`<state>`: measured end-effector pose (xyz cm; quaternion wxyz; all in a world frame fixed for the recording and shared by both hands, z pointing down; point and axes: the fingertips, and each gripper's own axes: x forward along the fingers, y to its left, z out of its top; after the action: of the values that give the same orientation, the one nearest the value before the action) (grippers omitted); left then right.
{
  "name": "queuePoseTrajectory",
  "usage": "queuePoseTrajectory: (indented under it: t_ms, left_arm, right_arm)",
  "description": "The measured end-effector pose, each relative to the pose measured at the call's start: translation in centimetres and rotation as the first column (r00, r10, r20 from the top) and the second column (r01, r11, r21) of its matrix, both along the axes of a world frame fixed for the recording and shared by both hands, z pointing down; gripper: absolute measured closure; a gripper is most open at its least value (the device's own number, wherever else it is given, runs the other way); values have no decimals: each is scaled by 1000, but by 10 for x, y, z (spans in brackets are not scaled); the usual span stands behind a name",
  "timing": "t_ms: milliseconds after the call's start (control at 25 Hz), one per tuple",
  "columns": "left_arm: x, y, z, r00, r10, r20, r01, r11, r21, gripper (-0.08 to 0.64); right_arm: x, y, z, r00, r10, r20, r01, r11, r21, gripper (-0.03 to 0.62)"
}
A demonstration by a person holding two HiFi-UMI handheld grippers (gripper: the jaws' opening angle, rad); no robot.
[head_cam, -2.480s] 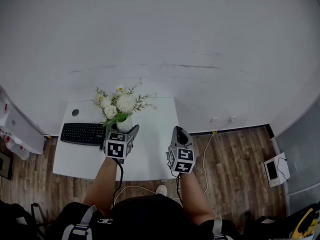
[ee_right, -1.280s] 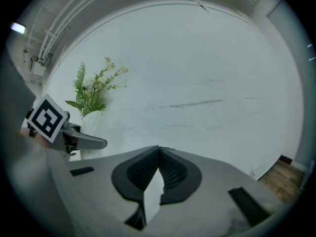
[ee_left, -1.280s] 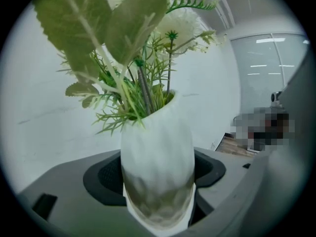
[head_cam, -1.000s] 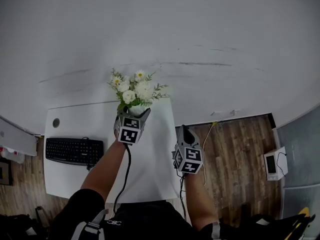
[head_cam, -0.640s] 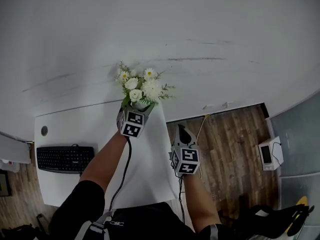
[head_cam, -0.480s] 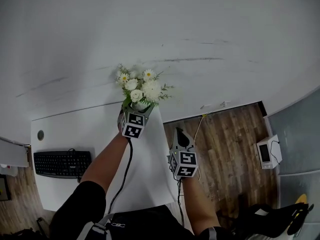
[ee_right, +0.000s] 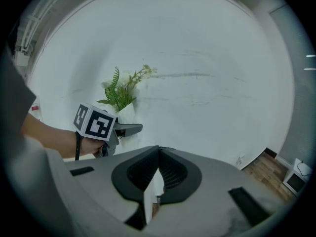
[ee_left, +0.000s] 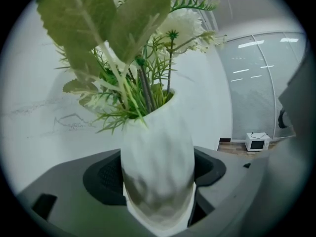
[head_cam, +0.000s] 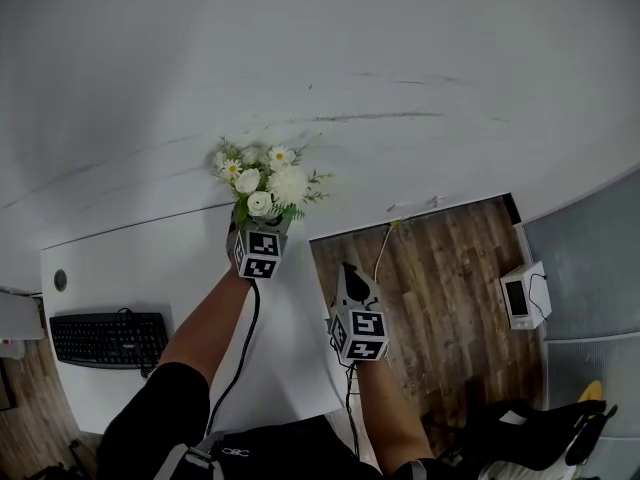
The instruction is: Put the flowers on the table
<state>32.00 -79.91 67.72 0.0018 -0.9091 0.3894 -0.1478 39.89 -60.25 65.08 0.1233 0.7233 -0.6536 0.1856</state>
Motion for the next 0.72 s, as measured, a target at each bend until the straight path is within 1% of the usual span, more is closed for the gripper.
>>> queuePoseTrajectory:
  t_ms: [120,240,320,480,600,640,720]
  left_arm:
    - [-11,-3,6,999,-7,-36,7,1000,3,181]
    - [-9,-3,3,997,-21,-78,22,1000,11,179]
    - [-7,0,0,995,-21,-93,23,1000,15,179]
    - [-5,2,-4,996,8,-93,-6,1000,26,178]
    - [-6,1,1,998,2,-68,-1,1000,17,171]
    - [-7,2,3,998,-3,-63,3,1000,9,143]
    - [-10,5,7,998,-7,-66,6,1000,-14,114]
  right_arm:
    - [-10,-2,8,1000,3,-5,-3,1000,-10,592]
    - [-3,-3,6,1000,-5,-11,4,1000,-12,592]
    - [1,-2,4,1000,-6,-7,6,1000,-15,592]
    - [-2,-6,2,1000,-10,3,10,1000,-9,592]
    - [-5,-7,3,1000,-20,-2,20,1000,-11,592]
    - [-6,-6,3,1000,-21,-4,21,1000,-11,592]
    - [-7,-5,1,1000,-23,-6,23,1000,-8,592]
